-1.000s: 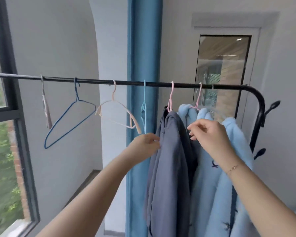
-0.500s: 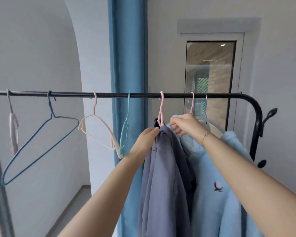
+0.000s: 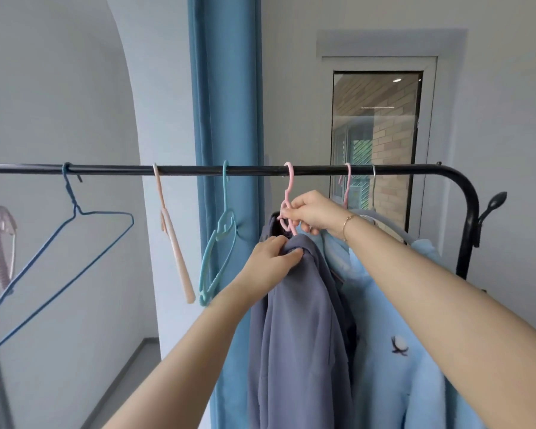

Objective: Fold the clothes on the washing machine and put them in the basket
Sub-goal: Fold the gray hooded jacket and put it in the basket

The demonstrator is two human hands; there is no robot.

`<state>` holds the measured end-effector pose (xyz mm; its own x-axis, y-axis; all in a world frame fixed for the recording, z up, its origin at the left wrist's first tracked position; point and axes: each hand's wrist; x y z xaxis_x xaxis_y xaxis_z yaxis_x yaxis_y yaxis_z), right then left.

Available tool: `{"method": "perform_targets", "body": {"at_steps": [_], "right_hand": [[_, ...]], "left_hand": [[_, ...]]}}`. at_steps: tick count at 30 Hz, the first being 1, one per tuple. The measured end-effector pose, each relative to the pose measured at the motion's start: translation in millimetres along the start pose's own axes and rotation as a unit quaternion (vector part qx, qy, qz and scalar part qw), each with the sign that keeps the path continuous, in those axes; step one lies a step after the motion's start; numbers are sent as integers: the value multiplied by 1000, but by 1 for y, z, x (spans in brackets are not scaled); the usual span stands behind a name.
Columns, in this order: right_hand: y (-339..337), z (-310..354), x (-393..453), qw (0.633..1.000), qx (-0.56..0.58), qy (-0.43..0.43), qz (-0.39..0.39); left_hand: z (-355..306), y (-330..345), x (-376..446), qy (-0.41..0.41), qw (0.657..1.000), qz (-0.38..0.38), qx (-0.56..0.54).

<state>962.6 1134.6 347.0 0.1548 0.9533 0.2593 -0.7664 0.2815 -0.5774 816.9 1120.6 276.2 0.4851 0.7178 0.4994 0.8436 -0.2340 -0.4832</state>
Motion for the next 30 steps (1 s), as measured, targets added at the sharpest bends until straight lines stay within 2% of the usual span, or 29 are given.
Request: {"method": "perform_targets", "body": {"at_steps": [5,8,13,17,22,27,30], "right_hand": [[3,-2,1,999,21,2,-31],[4,2,2,999,43,9,-23],[6,7,-3,999,27,13,-38],[8,6,-4,995,83,27,-43],[16,1,-3,995,84,25,-57],[22,6,-5,997,61,15,-42],[29,9,-11,997,70,9,-42]], "left_hand": [[-10,3,-29,34,999,10,-38],[-23,2,-40,55,998,3,-5],[-40,6,-53,93,989,-15,114],[-44,15,-59,117,982,-45,143],[-28,17,-82,191,949,-78,240],[6,12,-104,274,885,-114,359],[18,3,-111,290,859,-110,407]]}}
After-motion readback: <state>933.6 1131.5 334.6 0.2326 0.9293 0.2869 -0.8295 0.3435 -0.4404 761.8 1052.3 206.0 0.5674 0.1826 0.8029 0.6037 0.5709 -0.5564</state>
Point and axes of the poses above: each hand's wrist, its own x-axis towards the middle knuckle, its own y-axis out of the palm, z = x × y, and after that the axes turned 5 degrees about y, right-handed
